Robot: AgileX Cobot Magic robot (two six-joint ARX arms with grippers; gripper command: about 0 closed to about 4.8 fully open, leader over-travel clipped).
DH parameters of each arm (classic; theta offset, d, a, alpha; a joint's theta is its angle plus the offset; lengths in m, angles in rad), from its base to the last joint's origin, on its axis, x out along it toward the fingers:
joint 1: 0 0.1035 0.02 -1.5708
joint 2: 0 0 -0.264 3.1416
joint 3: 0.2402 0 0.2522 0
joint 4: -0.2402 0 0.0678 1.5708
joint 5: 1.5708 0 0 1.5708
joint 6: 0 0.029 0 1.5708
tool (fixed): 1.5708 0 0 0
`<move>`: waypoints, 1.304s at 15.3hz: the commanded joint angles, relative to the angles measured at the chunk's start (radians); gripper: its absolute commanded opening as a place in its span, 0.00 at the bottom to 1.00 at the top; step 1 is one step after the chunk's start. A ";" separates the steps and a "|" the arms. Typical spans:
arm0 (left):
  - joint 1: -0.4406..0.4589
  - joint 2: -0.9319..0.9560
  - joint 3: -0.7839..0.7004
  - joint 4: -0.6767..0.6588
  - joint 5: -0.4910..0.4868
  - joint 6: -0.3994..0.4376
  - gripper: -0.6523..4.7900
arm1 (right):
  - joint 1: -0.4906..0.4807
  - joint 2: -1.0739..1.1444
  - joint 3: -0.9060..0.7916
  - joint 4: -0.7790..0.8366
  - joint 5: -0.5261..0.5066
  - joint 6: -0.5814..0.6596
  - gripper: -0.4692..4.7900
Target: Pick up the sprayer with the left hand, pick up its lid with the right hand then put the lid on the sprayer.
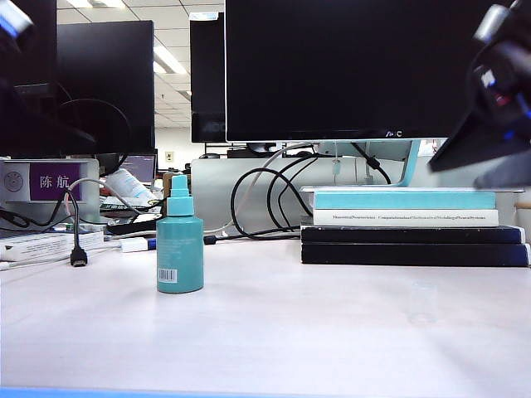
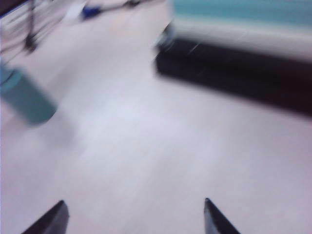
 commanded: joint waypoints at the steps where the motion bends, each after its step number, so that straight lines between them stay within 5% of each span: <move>1: -0.080 0.088 0.003 0.032 -0.023 0.005 0.94 | 0.000 0.054 0.004 0.017 -0.063 -0.001 0.88; 4: -0.127 0.153 0.003 0.034 -0.017 -0.003 0.94 | 0.001 0.073 0.003 0.016 -0.088 -0.001 1.00; 12: -0.160 0.240 0.066 0.058 -0.008 -0.097 0.97 | 0.074 0.212 0.003 -0.001 -0.081 0.006 1.00; 20: -0.196 0.323 0.073 0.078 -0.057 -0.097 1.00 | 0.161 0.308 0.003 0.045 0.100 -0.005 1.00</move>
